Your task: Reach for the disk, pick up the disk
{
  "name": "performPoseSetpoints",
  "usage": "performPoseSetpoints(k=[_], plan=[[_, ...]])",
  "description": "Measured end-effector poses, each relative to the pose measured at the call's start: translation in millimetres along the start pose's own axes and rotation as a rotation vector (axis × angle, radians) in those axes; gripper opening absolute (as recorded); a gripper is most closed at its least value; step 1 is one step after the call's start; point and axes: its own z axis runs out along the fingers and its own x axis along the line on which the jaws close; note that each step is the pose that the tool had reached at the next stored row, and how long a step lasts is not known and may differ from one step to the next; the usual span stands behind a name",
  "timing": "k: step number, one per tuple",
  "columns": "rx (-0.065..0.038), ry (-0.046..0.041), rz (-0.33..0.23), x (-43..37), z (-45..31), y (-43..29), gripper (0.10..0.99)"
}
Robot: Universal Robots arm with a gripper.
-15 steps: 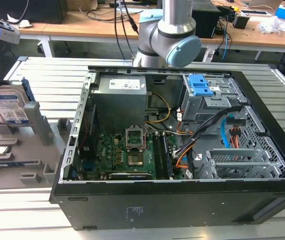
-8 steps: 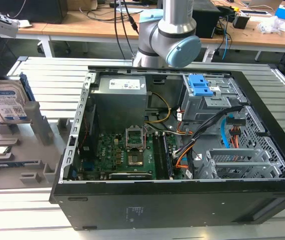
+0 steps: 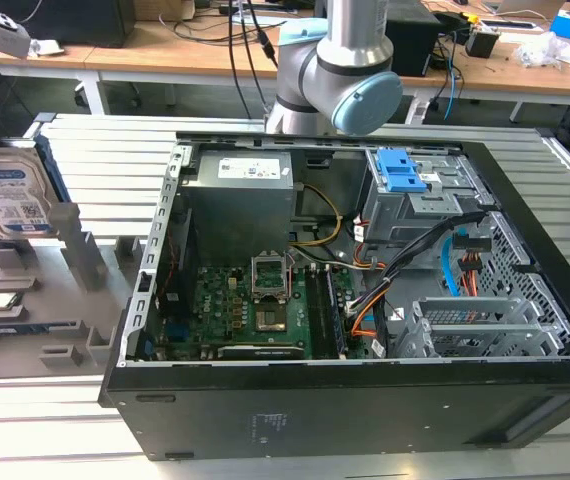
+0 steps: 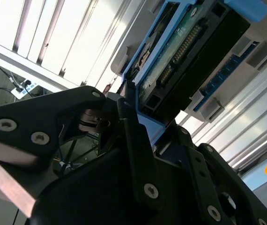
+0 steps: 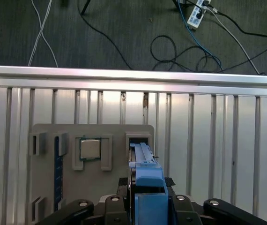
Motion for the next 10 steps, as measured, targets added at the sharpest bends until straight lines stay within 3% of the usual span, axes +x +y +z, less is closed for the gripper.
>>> performPoseSetpoints(k=[10], plan=[[0.000, 0.0000, 0.000, 0.2, -19.9, -0.9, 0.369]])
